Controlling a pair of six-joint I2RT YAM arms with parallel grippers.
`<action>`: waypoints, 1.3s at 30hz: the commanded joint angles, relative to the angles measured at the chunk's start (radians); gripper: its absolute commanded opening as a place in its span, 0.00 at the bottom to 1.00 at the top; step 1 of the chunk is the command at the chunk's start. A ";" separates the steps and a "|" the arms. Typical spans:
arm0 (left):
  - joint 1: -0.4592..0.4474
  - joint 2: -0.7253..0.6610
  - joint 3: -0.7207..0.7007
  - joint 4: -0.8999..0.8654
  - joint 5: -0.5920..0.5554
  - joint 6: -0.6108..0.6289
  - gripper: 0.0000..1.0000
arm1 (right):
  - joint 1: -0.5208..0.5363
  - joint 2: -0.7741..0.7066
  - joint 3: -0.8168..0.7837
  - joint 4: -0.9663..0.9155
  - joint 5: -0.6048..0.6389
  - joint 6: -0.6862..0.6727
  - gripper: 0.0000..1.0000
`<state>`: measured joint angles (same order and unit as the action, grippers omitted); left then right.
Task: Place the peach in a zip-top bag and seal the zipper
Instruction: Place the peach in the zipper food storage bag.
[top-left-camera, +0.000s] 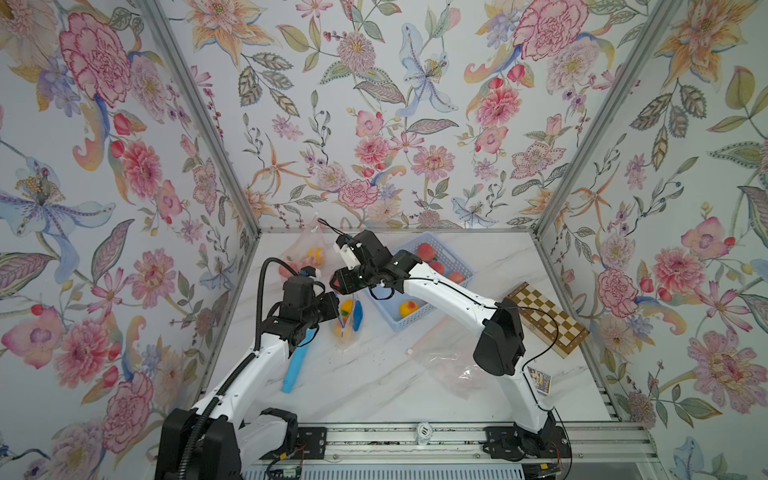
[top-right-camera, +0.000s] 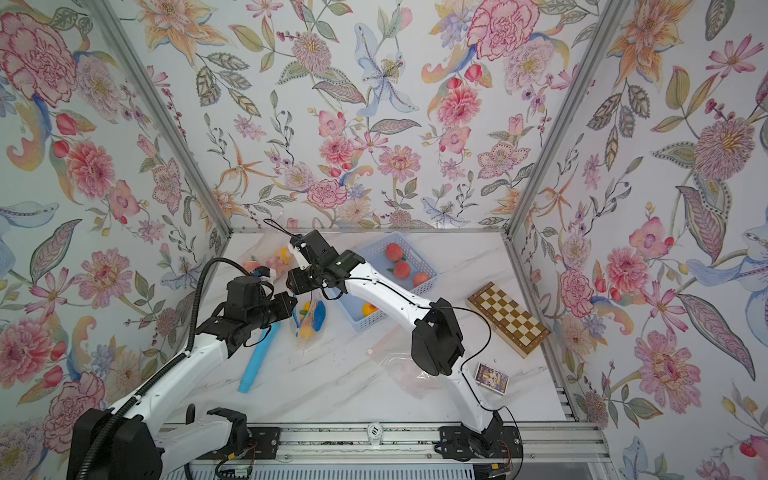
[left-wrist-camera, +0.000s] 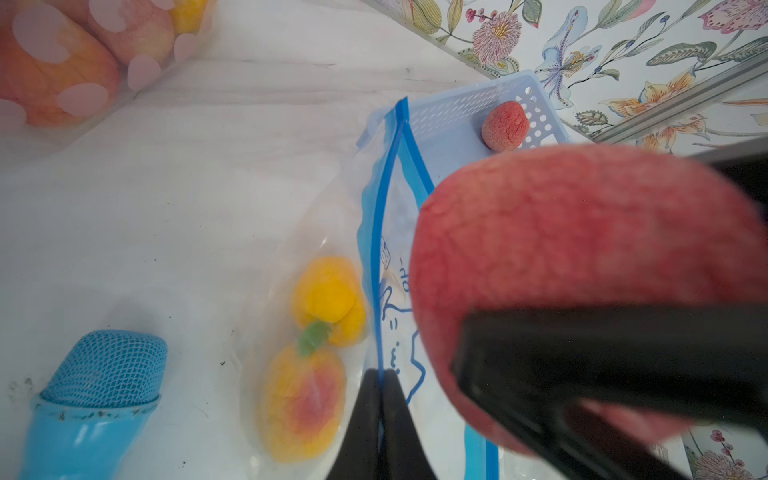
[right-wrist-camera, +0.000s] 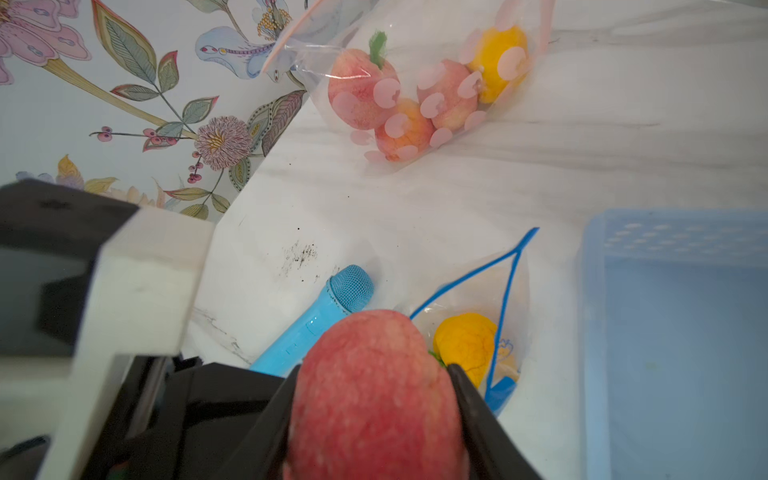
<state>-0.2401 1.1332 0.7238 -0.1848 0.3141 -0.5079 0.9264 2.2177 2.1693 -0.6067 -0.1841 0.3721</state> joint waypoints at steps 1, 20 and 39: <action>0.010 -0.006 -0.014 0.018 0.013 -0.012 0.05 | -0.006 0.018 -0.033 0.005 0.011 0.030 0.45; 0.010 -0.038 -0.024 0.040 -0.016 -0.049 0.00 | -0.013 -0.018 -0.143 -0.011 0.173 0.042 0.50; 0.010 -0.018 -0.034 0.057 0.016 -0.054 0.00 | -0.008 -0.055 -0.089 -0.010 0.162 0.017 0.73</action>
<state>-0.2401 1.1110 0.7067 -0.1402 0.3145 -0.5514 0.9215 2.2234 2.0701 -0.6083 -0.0422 0.4038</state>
